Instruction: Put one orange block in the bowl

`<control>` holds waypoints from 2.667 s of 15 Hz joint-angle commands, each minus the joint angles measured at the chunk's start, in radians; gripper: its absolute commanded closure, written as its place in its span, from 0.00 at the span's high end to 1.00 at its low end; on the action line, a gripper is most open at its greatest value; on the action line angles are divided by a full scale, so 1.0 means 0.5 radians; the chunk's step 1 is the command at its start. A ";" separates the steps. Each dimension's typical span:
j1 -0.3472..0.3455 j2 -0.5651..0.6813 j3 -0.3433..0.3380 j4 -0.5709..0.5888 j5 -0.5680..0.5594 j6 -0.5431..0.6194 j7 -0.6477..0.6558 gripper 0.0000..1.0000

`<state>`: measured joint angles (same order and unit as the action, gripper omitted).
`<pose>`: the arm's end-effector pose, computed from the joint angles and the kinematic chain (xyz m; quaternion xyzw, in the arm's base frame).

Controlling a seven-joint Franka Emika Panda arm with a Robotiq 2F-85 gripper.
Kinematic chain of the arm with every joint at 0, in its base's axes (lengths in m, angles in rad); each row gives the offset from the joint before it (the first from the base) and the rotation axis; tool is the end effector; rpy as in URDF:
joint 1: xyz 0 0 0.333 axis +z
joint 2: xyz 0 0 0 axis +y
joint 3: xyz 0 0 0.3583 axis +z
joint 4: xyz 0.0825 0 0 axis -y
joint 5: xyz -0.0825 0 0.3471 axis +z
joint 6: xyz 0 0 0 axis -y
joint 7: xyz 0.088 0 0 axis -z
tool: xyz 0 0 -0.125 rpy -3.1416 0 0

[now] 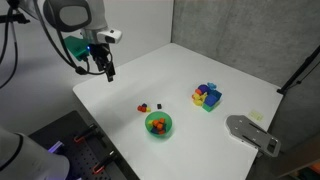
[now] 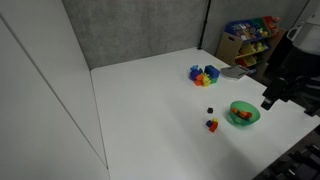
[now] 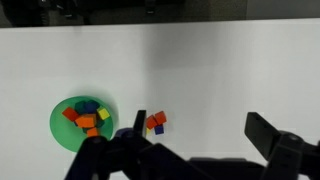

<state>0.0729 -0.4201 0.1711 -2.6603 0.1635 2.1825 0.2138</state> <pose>0.3222 0.0895 0.4112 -0.9982 0.0423 0.0358 0.0234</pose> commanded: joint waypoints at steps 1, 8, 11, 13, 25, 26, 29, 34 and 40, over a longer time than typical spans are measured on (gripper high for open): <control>0.024 0.253 -0.004 0.002 -0.044 0.233 -0.015 1.00; 0.045 0.762 -0.032 0.062 -0.145 0.652 -0.105 1.00; 0.039 0.966 -0.050 0.094 -0.220 0.811 -0.024 1.00; 0.046 1.090 -0.081 0.126 -0.270 0.899 0.050 1.00; 0.371 1.678 -0.494 0.468 -0.426 1.188 0.619 1.00; 0.429 1.713 -0.546 0.493 -0.433 1.189 0.703 1.00; 0.512 1.798 -0.602 0.556 -0.374 1.165 0.847 1.00; 0.485 1.802 -0.562 0.533 -0.347 1.177 0.809 1.00; 0.561 1.958 -0.676 0.586 -0.358 1.347 0.906 1.00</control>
<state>0.3336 0.5127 -0.1431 -2.3941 -0.0137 2.8102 0.6331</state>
